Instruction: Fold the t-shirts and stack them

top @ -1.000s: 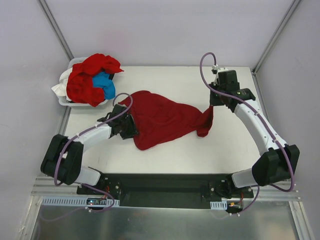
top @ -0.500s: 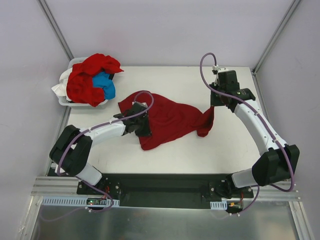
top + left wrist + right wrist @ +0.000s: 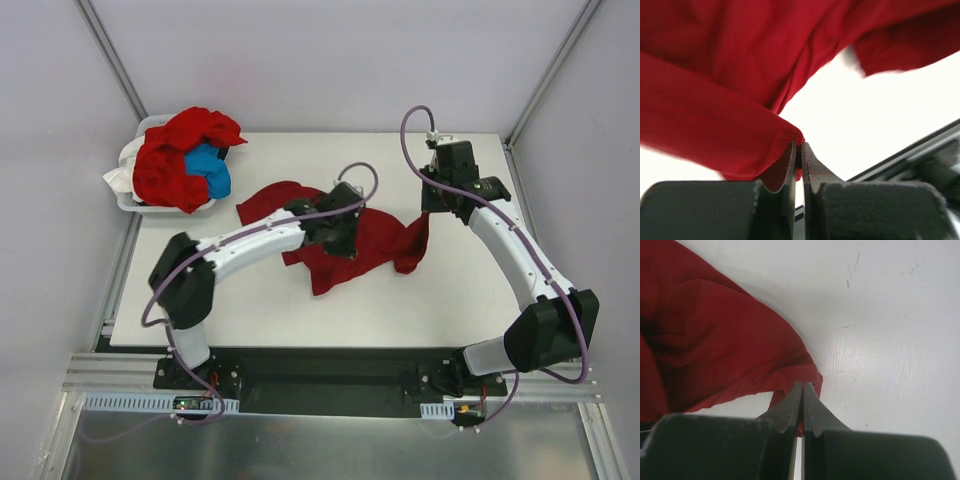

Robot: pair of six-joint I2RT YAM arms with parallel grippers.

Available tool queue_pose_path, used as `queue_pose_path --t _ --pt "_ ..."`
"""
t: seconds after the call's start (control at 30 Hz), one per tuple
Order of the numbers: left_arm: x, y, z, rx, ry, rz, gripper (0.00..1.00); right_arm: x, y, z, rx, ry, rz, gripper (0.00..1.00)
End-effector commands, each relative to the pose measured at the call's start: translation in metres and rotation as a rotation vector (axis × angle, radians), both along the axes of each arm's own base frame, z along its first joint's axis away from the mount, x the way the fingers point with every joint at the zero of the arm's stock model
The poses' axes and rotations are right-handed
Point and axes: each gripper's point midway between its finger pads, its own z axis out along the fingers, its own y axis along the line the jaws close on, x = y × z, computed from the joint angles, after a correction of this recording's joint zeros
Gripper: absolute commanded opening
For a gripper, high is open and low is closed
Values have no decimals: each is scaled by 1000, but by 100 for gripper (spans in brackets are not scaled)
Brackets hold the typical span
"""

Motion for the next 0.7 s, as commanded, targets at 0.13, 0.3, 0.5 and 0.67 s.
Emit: queue_pose_path --t 0.13,0.3,0.5,0.67 --pt "-1 4 -68 152 164 -101 28 -5 -4 -7 -13 23 -30 1" --pt "6 30 -40 77 170 -6 61 -6 -4 -6 -18 24 -29 1" --pt "-29 58 -16 -60 215 18 68 -5 -4 -5 -12 23 -33 1" --pt "-52 51 -34 -146 326 -21 52 -5 -2 -8 -6 33 -36 1"
